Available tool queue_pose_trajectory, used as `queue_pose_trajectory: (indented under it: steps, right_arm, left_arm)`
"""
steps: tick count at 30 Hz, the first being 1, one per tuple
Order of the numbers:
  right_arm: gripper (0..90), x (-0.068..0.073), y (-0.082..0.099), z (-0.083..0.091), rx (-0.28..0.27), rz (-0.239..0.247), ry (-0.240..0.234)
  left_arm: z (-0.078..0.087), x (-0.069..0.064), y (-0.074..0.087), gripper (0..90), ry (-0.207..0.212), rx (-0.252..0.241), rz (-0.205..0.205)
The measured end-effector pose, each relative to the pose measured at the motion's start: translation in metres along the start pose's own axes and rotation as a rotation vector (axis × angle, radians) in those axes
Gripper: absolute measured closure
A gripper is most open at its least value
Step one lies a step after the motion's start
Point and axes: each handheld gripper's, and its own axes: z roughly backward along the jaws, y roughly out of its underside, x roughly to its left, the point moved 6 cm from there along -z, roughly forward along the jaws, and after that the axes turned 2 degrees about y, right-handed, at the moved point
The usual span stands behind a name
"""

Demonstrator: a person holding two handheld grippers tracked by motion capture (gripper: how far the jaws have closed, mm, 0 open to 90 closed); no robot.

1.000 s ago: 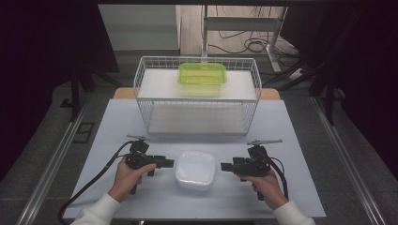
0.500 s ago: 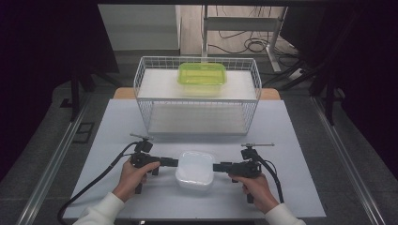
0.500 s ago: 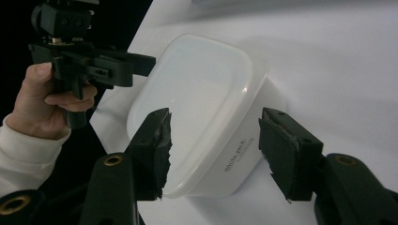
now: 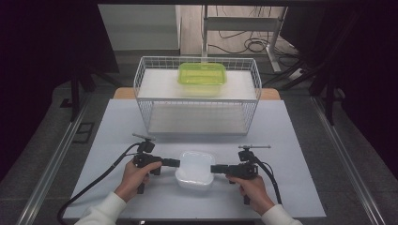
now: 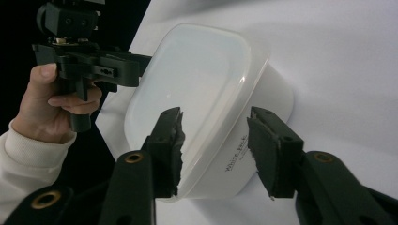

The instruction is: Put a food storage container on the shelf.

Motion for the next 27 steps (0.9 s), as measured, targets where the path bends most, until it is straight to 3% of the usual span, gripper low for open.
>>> queue_pose_trajectory:
  steps: [3, 10, 16, 27]
  right_arm:
    - [60.7, -0.001, 0.002, -0.002, 0.000, -0.027, -0.004]
    - [70.6, -0.004, 0.002, 0.000, -0.043, -0.151, -0.058]
    - [73.5, -0.002, 0.003, 0.002, -0.049, -0.159, -0.064]
    - [80.0, 0.003, 0.000, 0.009, -0.091, -0.110, -0.076]
  left_arm:
    - [-0.003, 0.000, 0.001, 68.0, 0.020, 0.005, 0.019]
    - [-0.001, -0.003, 0.002, 70.8, 0.007, -0.003, 0.036]
    - [0.002, -0.007, 0.003, 72.8, -0.002, -0.015, 0.027]
    - [0.008, -0.013, 0.001, 79.6, -0.005, -0.041, -0.010]
